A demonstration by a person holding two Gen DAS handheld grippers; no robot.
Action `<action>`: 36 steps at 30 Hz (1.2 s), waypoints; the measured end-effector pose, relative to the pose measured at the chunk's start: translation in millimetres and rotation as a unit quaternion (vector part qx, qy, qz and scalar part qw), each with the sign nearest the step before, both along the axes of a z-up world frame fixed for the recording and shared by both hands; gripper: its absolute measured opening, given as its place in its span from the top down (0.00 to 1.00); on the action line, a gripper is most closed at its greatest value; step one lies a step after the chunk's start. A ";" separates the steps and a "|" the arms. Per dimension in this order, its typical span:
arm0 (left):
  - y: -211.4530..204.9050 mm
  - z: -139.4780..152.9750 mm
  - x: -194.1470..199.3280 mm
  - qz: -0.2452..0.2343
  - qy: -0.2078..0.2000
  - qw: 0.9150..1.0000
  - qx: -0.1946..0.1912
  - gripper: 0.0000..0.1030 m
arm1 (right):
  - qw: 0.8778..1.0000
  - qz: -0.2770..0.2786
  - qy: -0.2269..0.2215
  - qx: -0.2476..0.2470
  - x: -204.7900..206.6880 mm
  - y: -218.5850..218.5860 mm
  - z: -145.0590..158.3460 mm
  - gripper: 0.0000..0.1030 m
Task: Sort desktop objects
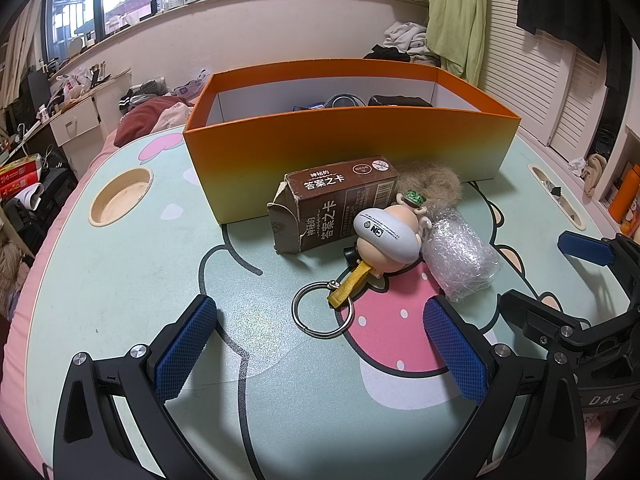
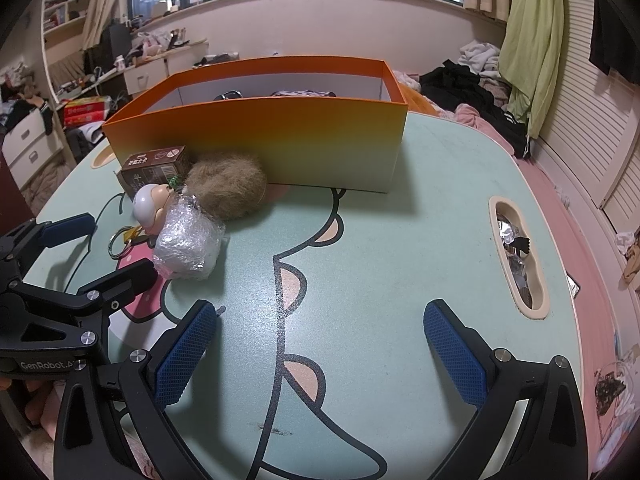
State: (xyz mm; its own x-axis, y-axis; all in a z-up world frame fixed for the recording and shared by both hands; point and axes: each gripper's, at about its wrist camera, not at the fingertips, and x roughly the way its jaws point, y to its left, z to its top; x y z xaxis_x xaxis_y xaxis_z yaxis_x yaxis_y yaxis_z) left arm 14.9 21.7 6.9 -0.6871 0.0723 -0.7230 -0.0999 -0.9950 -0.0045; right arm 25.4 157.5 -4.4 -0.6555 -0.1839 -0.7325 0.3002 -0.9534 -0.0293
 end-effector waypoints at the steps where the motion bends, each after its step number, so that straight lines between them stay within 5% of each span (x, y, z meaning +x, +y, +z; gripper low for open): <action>1: 0.0 -0.2 -0.2 0.000 0.000 1.000 0.000 0.00 | 1.000 0.001 0.000 0.000 -0.2 0.0 0.3 0.00; 12: 2.3 5.9 -12.9 -0.026 -0.035 0.999 -0.005 0.01 | 1.000 0.004 0.001 -0.002 -1.3 -0.8 1.1 0.00; 14: -7.2 12.4 -14.6 -0.047 -0.030 0.998 0.038 0.03 | 1.000 0.006 0.002 -0.002 -0.8 0.2 0.7 0.00; 15: -14.0 16.6 -14.6 -0.047 -0.020 0.997 0.062 0.06 | 1.000 0.007 0.002 -0.002 -0.9 -0.1 0.6 0.00; 17: -25.3 25.3 -18.0 -0.041 -0.004 0.994 0.098 0.34 | 1.000 0.009 0.005 -0.003 -0.4 0.4 -0.2 0.00; 24: -20.6 28.5 -32.0 -0.067 -0.018 0.989 0.130 0.51 | 1.000 0.021 0.010 -0.020 1.1 4.8 0.0 0.00; 28: -11.5 29.0 -23.7 -0.080 -0.001 0.988 0.133 0.51 | 0.996 0.039 0.012 -0.084 2.8 16.3 12.8 0.18; 30: -3.6 33.0 -22.9 -0.094 0.003 0.987 0.130 0.59 | 0.993 0.052 0.016 -0.102 3.1 15.4 21.7 0.26; 33: 9.0 35.8 -32.4 -0.102 0.008 0.989 0.107 0.65 | 0.989 0.099 -0.002 -0.107 0.5 -3.2 27.1 0.45; 36: 13.0 30.7 -44.0 -0.109 -0.003 0.986 0.123 0.70 | 0.989 0.121 -0.011 -0.081 0.2 -23.4 22.6 0.46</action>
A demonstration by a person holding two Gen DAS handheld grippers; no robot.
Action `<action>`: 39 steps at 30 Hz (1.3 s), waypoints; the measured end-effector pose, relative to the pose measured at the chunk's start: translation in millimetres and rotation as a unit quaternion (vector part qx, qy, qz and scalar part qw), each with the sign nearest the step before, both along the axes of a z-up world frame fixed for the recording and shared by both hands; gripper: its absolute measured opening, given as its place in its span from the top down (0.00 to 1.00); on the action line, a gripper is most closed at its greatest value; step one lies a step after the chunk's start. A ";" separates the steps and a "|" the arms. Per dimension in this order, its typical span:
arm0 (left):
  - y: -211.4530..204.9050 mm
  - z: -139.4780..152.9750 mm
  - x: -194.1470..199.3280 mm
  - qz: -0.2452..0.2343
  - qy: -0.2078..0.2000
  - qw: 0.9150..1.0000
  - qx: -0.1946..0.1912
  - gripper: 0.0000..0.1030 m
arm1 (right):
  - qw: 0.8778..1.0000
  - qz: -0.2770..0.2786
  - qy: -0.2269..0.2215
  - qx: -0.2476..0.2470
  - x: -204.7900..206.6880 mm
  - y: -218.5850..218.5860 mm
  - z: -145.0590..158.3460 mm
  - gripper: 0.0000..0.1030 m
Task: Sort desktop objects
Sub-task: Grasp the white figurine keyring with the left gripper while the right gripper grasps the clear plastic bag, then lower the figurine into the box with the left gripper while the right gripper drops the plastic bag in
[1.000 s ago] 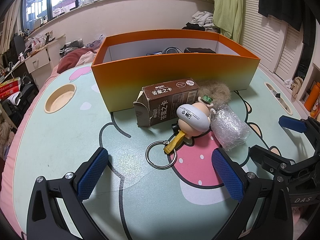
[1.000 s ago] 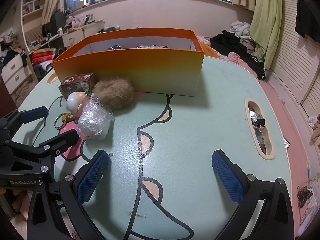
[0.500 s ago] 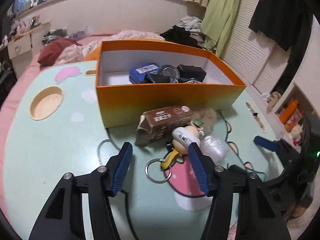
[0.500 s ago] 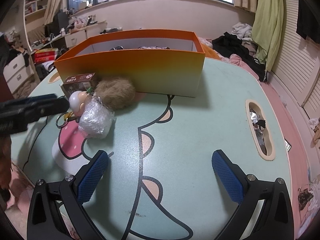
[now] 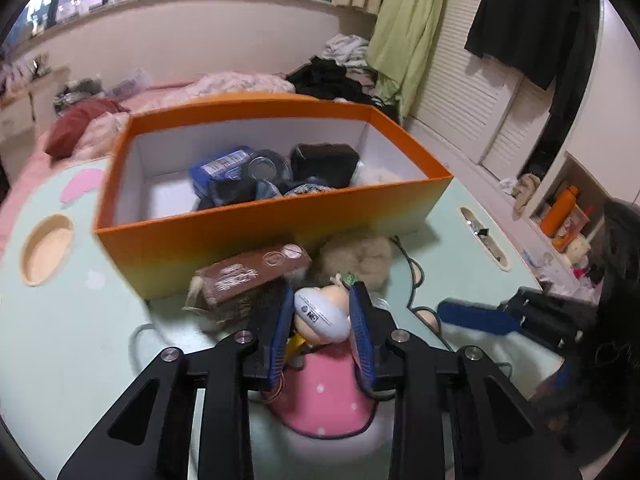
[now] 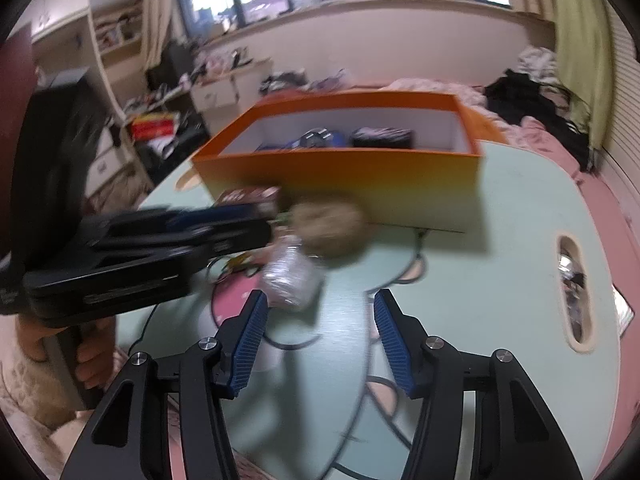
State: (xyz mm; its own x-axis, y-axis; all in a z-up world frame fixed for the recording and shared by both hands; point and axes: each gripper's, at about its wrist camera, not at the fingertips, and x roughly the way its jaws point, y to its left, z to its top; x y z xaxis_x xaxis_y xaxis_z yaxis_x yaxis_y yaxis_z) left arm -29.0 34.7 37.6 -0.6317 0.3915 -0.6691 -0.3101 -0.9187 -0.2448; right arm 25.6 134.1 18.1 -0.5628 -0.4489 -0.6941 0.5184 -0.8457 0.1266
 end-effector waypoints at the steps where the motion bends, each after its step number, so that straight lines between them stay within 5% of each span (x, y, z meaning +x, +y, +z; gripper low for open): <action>1: 0.3 -0.4 -1.6 -0.002 0.000 1.000 0.004 0.69 | 1.000 0.004 -0.001 0.005 0.1 -1.0 -1.1 0.46; 5: 6.2 -13.2 -14.0 -0.020 -0.039 0.999 0.002 0.64 | 1.000 0.010 -0.010 0.004 0.4 -1.0 -8.1 0.46; 9: 3.8 -12.7 -3.6 -0.027 -0.018 0.999 0.018 0.64 | 1.000 -0.010 -0.016 -0.020 -5.1 14.8 -8.8 0.46; 16: -23.5 31.8 40.2 -0.042 0.060 0.997 0.036 0.64 | 0.998 -0.038 -0.021 -0.043 -10.9 28.4 -4.3 0.46; 25: -61.0 83.7 62.8 0.001 0.136 0.989 0.053 0.64 | 0.999 0.026 -0.024 0.028 -23.4 -27.4 -4.6 0.47; 27: -61.7 83.5 61.9 0.003 0.136 0.989 0.053 0.64 | 0.999 0.013 -0.029 0.033 -31.4 -26.8 -11.2 0.70; 34: -54.4 76.2 55.0 -0.001 0.125 0.991 0.049 0.64 | 0.999 -0.007 -0.009 -0.032 -19.8 13.5 -1.2 0.71; 39: -44.3 83.4 18.9 0.013 0.123 0.991 0.045 0.64 | 0.997 -0.033 0.023 -0.060 -34.1 27.5 37.0 0.71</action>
